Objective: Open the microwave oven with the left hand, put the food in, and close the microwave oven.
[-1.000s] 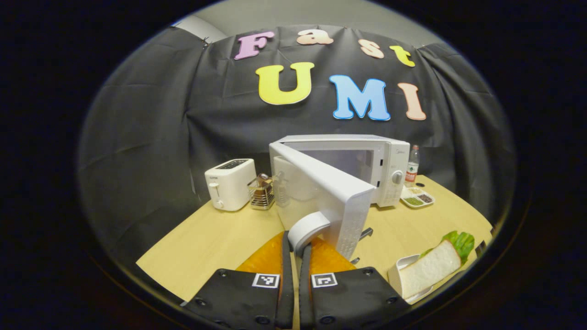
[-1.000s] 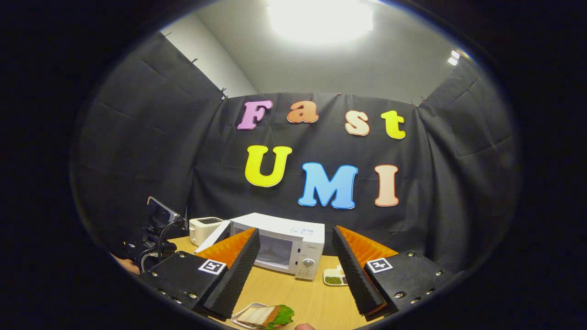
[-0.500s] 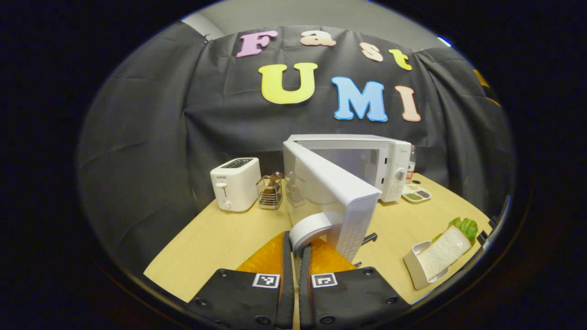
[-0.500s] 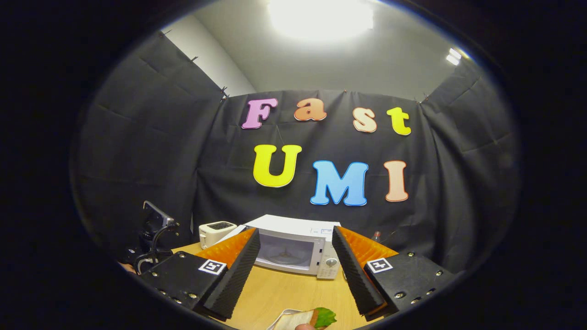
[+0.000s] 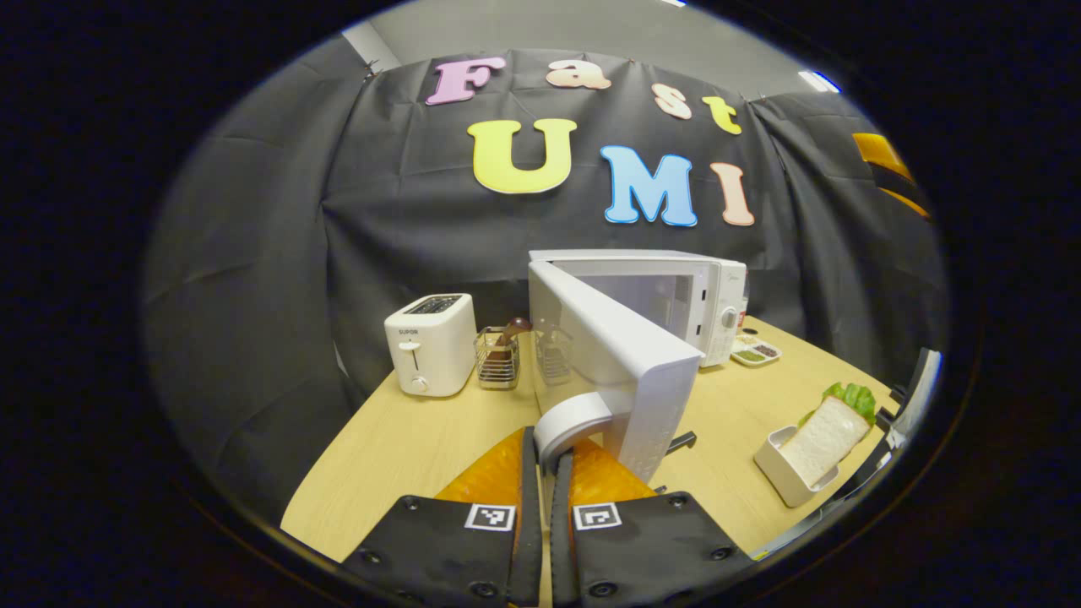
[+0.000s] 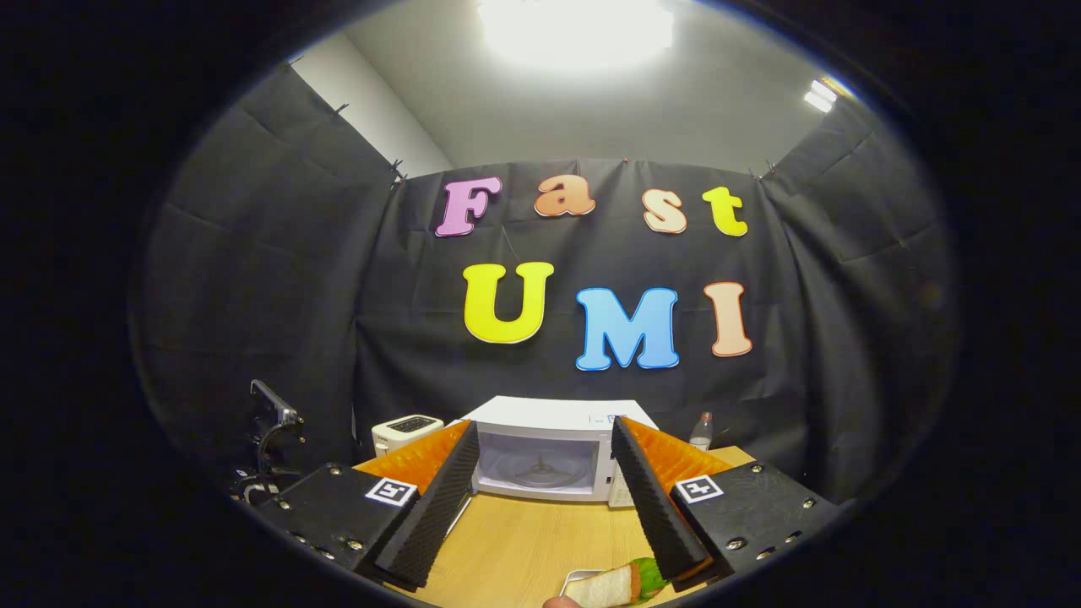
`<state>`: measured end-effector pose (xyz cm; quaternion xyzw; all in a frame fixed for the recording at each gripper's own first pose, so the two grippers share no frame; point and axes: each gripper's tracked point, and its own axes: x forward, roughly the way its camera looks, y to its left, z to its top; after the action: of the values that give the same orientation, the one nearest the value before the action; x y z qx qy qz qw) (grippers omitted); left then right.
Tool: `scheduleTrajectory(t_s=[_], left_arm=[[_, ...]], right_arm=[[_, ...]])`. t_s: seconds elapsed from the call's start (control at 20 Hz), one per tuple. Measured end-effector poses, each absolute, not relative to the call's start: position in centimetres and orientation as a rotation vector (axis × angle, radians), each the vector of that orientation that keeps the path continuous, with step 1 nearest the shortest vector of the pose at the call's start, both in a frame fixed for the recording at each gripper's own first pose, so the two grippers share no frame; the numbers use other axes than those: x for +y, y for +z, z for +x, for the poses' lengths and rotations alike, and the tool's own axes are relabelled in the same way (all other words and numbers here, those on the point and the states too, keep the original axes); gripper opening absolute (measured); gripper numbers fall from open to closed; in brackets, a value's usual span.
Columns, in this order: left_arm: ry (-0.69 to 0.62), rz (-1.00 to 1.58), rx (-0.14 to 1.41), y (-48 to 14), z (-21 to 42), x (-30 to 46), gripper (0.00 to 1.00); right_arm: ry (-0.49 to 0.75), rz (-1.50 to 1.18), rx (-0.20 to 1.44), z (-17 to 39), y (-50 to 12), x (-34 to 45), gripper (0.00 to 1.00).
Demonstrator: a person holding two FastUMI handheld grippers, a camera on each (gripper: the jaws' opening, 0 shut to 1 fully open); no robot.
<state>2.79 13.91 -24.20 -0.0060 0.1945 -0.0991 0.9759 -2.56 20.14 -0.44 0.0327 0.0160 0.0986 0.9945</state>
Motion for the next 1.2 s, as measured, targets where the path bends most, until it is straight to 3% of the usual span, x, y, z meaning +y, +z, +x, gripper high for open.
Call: scheduleTrajectory(t_s=[0.05, 0.1, 0.15, 0.3, 0.4, 0.6, 0.85, 1.2], left_arm=[[-0.205, -0.014, 0.396, -24.1, 2.7, 14.2, 0.09], [-0.209, -0.024, 0.405, -24.4, 2.8, 14.3, 0.16], [-0.211, -0.033, 0.416, -24.4, 2.2, 14.4, 0.14], [-0.189, -0.020, 0.412, -24.3, 1.4, 15.0, 0.34], [-0.162, -0.025, 0.391, -23.5, 0.4, 15.3, 0.38], [-0.090, -0.059, 0.333, -20.0, -1.1, 15.9, 0.92], [-0.022, -0.044, 0.166, -11.9, -1.8, 15.6, 0.96], [0.025, -0.071, -0.038, -1.3, -2.9, 13.6, 0.97]], right_arm=[[0.197, 0.069, 0.035, -2.6, -0.4, 20.4, 0.95], [0.200, 0.072, 0.037, -2.5, -0.4, 20.7, 0.95], [0.205, 0.074, 0.038, -2.4, -0.4, 21.0, 0.95], [0.204, 0.069, 0.044, -2.0, -0.5, 20.9, 0.95], [0.206, 0.065, 0.047, -1.5, -0.5, 20.6, 0.95], [0.213, 0.056, 0.051, -0.5, -0.6, 19.1, 0.95], [0.216, 0.031, 0.113, 1.4, -2.2, 16.0, 0.95], [0.243, 0.110, 0.388, 2.5, -9.8, 12.4, 0.96]])
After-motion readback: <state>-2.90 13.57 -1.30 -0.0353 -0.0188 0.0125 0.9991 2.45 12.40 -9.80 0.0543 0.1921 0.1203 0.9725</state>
